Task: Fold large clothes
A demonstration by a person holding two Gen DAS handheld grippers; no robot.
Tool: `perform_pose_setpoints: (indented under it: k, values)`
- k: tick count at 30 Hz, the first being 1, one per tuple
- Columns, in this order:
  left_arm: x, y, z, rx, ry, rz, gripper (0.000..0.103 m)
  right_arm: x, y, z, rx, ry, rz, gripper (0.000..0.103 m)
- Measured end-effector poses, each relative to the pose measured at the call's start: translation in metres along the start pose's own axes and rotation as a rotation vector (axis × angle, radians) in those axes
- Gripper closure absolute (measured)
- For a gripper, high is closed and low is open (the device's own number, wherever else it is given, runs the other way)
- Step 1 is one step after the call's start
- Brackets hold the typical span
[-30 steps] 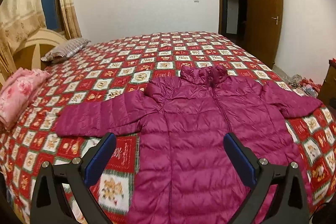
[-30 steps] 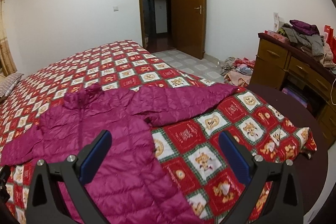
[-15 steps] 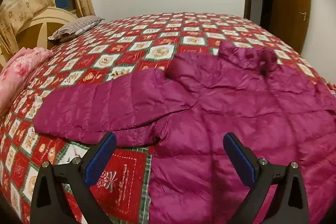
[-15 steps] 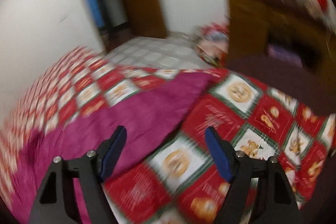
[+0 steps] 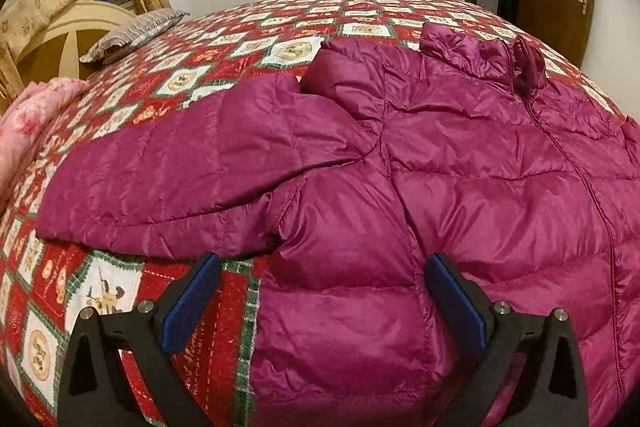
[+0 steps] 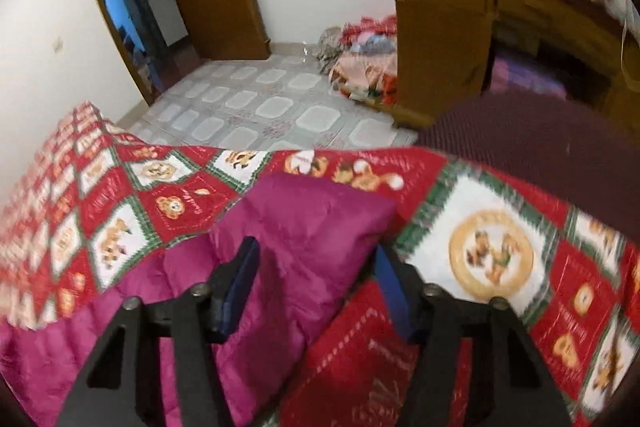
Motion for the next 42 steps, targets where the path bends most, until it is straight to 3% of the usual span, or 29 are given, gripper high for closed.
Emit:
perform_pose_setpoints:
  k: [1,2,4,6,12,15,19,23,29,32,38,41,42]
  values:
    - [0.0,0.001,-0.001,0.007,0.003,-0.004,0.001,0.0,0.0,0.0,0.032,0.026,0.012,0.068]
    - [-0.001,0.001,-0.001,0.016,0.008,-0.01,0.001,0.001,0.0,0.002,0.036,0.034,0.012,0.07]
    - [-0.002,0.002,-0.002,0.026,0.015,-0.015,0.001,0.003,-0.002,0.006,0.019,0.001,0.01,0.088]
    - [-0.002,0.002,-0.003,0.039,0.022,-0.018,0.001,0.001,-0.004,0.004,0.023,-0.022,0.006,0.091]
    - [0.0,0.003,-0.006,0.06,0.028,-0.017,0.001,0.068,-0.027,-0.038,0.062,-0.225,0.133,0.093]
    - [0.01,-0.001,-0.002,0.015,-0.013,0.012,0.001,0.126,-0.038,-0.081,0.129,-0.354,0.212,0.093]
    - [0.034,-0.006,-0.002,-0.003,0.004,0.047,0.001,0.208,-0.027,-0.149,0.234,-0.54,0.274,0.093]
    - [0.057,-0.011,-0.014,0.034,0.042,0.06,0.001,0.279,0.014,-0.219,0.316,-0.757,0.255,0.093]
    - [0.086,-0.02,-0.048,0.069,0.041,0.118,0.001,0.335,0.102,-0.305,0.41,-1.013,0.128,0.093]
    - [0.092,-0.021,-0.062,0.072,0.026,0.136,0.001,0.345,0.148,-0.338,0.436,-1.095,0.041,0.093]
    - [0.088,-0.021,-0.081,0.09,0.008,0.129,0.001,0.347,0.218,-0.369,0.471,-1.173,-0.086,0.091]
    - [0.084,-0.023,-0.08,0.09,0.01,0.125,0.001,0.341,0.234,-0.379,0.509,-1.142,-0.13,0.074]
    - [0.083,-0.025,-0.078,0.086,0.01,0.125,0.001,0.341,0.236,-0.379,0.523,-1.136,-0.137,0.052]
Point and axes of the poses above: each gripper's, at about its wrist camera, not at the fingertips, and x roughly against the way its jaws point, z to its right, y to its underside, the point moved 4 cm from there along -x, roughly the way its jaws point, and after that the axes turned 15 degrees about z, right-handed, at the moved point
